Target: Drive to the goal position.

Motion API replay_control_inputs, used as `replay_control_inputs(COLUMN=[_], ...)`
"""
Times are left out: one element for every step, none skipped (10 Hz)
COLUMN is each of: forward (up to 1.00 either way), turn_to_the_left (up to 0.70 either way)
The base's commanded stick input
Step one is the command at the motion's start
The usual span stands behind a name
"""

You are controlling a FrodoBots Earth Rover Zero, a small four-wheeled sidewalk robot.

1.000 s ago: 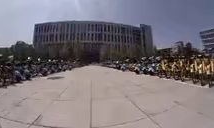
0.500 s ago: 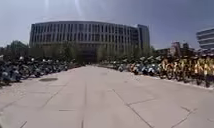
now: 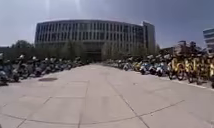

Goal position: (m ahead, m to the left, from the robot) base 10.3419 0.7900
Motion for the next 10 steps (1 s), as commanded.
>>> replay_control_inputs(forward=[0.7, 0.7, 0.7, 0.7, 0.7, 0.7, 0.7, 0.7, 0.7, 0.7], turn_to_the_left=[0.0, 0.0, 0.0, 0.0, 0.0, 0.0, 0.0, 0.0, 0.0, 0.0])
